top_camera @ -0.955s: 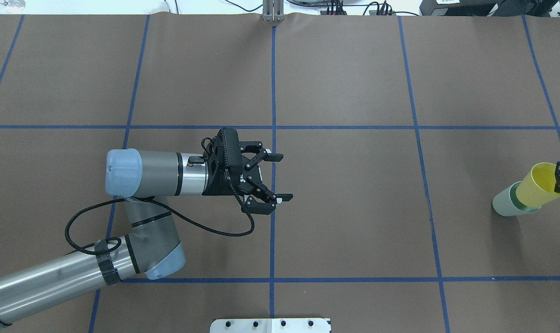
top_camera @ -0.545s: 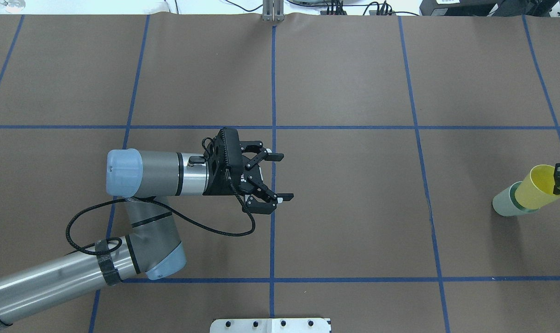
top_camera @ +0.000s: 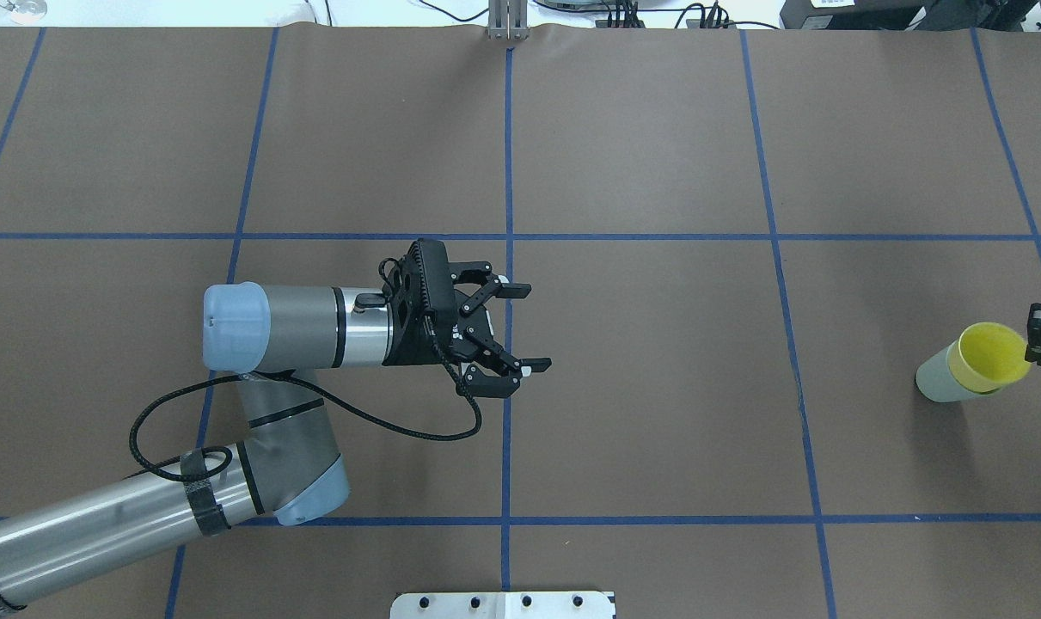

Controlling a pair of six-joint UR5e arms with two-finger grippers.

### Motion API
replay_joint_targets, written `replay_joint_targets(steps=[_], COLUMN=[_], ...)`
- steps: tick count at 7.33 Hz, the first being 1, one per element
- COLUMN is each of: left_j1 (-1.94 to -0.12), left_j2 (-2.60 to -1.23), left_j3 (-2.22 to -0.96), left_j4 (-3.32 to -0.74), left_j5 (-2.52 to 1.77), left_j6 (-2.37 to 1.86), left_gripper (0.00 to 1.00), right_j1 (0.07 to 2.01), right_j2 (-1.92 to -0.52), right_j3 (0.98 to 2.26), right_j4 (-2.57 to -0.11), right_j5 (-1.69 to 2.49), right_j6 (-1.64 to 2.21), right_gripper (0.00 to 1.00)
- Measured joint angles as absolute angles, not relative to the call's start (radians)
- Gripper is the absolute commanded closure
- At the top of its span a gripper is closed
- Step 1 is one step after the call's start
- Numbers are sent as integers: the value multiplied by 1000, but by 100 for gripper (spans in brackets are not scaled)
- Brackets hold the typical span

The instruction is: Transfer and stack yellow cup on green cup

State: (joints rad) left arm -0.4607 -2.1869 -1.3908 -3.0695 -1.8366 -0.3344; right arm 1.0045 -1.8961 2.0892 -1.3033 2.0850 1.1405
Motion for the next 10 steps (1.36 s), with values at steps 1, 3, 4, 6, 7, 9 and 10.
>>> replay_joint_targets(steps=[1, 3, 4, 6, 7, 9, 10], left_j1=[-460, -461, -472, -547, -616, -765, -865], left_j2=[-2188, -2188, -2178, -2082, -2015, -1925, -1900], left_j3=[-1391, -1391, -1387, -1377, -1368, -1323, -1307], left_j4=[-3069, -3068, -3064, -3043, -3029, -2976, -2893], left_j5=[-1830, -1747, -1711, -1686, -1686, -1719, -1818], left_j6=[-338, -398, -450, -508, -522, -545, -563], left_gripper=[1, 1, 1, 1, 1, 1, 1], right_j1=[1005, 1013, 1024, 1048, 1062, 1076, 1081], right_j2=[-1895, -1886, -1870, -1832, -1805, -1753, -1743], right_j3=[2091, 2104, 2104, 2095, 2081, 2045, 2035], right_j4=[-1303, -1303, -1302, -1303, -1304, -1304, -1304], right_j5=[2088, 2099, 2101, 2101, 2100, 2096, 2094], right_j6=[1140, 1132, 1128, 1125, 1124, 1123, 1118], right_gripper=[0, 0, 0, 0, 0, 0, 0])
